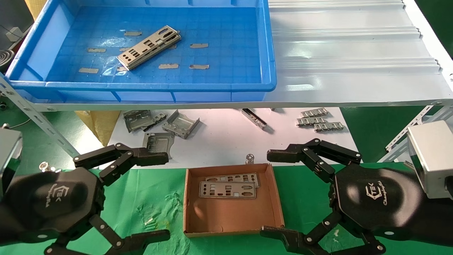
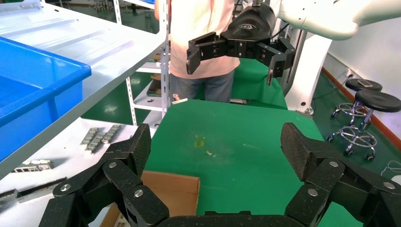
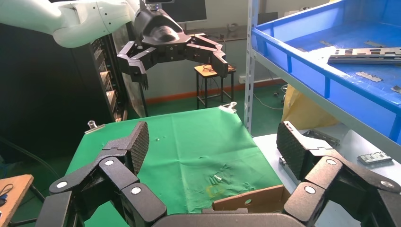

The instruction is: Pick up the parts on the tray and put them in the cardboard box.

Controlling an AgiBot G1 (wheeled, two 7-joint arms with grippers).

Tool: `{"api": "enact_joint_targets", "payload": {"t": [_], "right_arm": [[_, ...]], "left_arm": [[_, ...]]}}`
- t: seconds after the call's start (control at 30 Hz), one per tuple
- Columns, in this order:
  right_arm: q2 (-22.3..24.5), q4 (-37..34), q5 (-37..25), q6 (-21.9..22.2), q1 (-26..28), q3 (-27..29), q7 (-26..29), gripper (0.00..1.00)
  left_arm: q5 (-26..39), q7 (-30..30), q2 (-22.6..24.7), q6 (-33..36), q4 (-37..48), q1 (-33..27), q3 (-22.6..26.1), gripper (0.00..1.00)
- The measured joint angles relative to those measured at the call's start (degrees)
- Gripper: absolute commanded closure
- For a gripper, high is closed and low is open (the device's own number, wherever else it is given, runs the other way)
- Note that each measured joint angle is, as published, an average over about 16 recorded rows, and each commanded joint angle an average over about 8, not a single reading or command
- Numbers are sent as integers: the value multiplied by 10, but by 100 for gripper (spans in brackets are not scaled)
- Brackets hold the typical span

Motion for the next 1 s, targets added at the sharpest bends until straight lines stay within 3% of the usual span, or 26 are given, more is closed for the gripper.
{"api": "enact_joint_targets", "payload": {"t": [1.0], "right_arm": [[0,0,0,0,0,0,0,0]], "left_arm": [[0,0,0,0,0,0,0,0]]}}
